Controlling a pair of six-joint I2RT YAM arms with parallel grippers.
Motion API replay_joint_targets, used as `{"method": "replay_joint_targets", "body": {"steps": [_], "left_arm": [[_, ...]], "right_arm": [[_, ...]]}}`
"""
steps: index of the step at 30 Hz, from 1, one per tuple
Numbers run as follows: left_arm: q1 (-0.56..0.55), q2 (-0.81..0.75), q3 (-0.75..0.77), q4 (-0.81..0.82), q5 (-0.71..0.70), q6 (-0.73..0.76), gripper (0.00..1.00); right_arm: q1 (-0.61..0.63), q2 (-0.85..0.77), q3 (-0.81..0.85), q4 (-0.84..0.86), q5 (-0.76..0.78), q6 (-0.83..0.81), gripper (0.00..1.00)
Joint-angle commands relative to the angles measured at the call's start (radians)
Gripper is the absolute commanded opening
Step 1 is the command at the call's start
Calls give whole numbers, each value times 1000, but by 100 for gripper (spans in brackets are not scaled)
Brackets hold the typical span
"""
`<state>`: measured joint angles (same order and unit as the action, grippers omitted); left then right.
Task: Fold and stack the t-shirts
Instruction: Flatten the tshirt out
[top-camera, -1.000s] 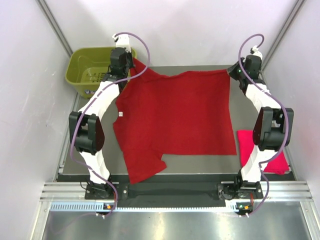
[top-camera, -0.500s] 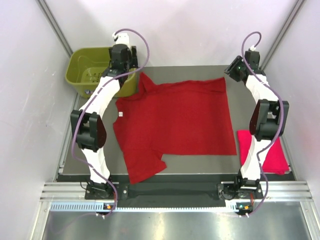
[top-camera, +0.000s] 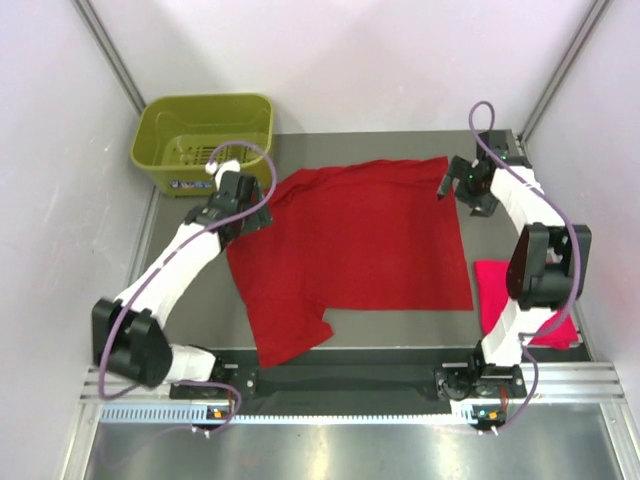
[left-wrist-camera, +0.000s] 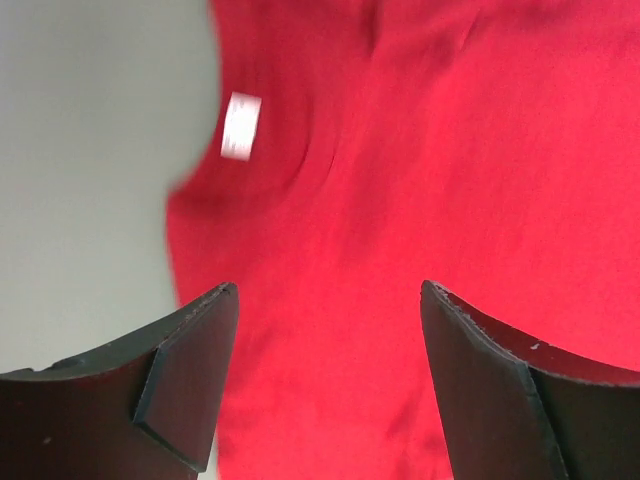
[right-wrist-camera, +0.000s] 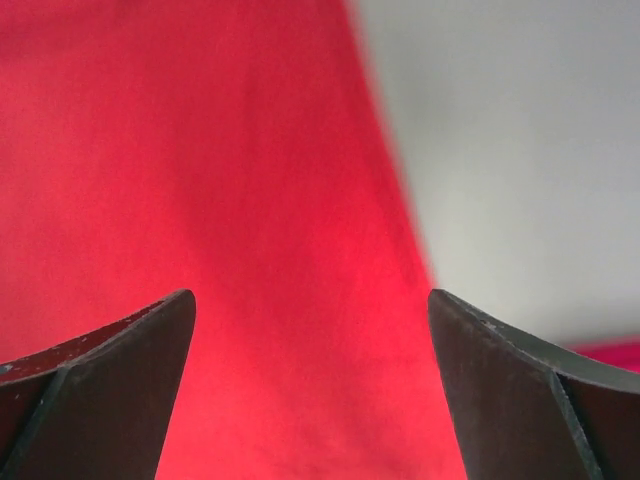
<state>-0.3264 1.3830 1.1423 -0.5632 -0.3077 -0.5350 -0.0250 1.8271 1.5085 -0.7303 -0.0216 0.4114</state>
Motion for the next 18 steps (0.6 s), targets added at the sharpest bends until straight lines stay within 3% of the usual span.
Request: {"method": "replay_joint_targets", "body": {"steps": [1, 8, 14, 18], "left_arm": [[1, -154, -99, -93, 35, -163, 78], [9, -347, -173, -234, 31, -250, 77], [16, -410, -297, -247, 122, -399, 76], [44, -381, -352, -211, 171, -445, 80]], "right_arm": [[75, -195, -121, 50, -6, -22, 100], [186, -327, -318, 72, -130, -26, 99], [338, -431, -488, 103, -187, -28, 92], [352, -505, -646, 172, -253, 26, 80]]}}
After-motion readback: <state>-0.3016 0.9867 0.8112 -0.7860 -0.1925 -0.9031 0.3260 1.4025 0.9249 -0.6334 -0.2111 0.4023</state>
